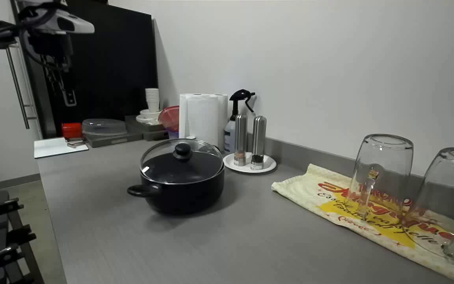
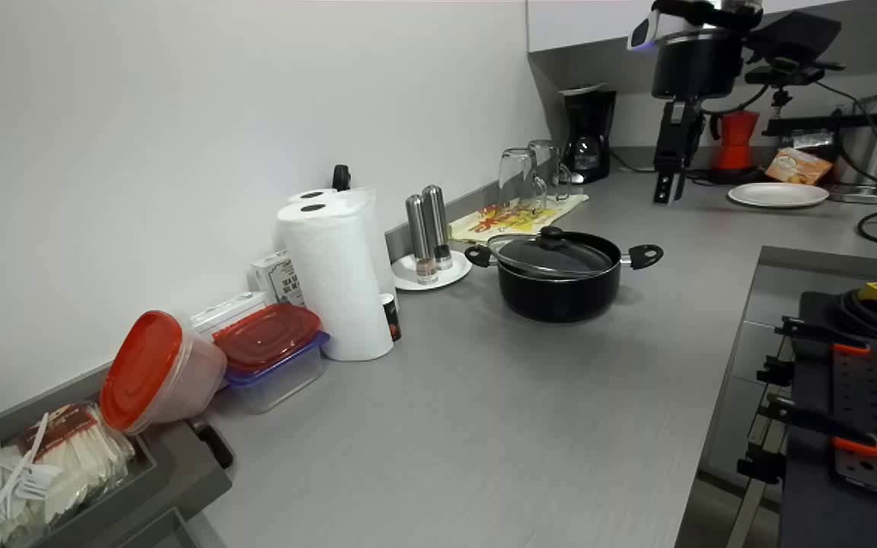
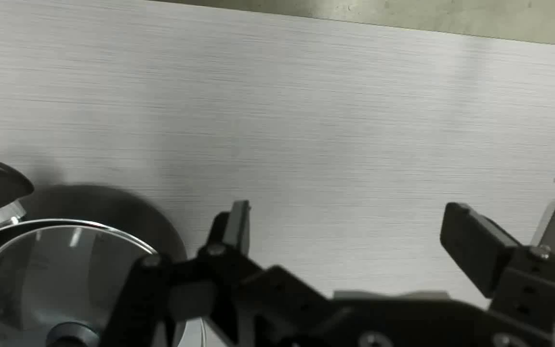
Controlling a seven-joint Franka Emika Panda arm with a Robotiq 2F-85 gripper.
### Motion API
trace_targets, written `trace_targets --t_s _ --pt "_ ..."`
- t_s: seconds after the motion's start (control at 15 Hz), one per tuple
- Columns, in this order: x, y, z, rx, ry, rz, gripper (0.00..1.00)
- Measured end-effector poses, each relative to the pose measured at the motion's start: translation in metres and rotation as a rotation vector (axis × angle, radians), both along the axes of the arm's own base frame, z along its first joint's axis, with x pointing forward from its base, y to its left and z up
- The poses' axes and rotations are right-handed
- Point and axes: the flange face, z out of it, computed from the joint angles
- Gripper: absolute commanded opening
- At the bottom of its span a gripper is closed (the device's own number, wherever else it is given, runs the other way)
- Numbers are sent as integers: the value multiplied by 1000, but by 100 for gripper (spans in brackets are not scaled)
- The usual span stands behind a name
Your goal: Uncover the pot
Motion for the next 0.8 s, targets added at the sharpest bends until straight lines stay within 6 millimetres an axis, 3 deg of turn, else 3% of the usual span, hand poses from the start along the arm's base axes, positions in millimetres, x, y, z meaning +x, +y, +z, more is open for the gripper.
trace_targets --t_s 0.67,0.8 --pt "1 -1 0 -2 -2 -1 100" --pt "9 -5 2 -6 -24 -16 100"
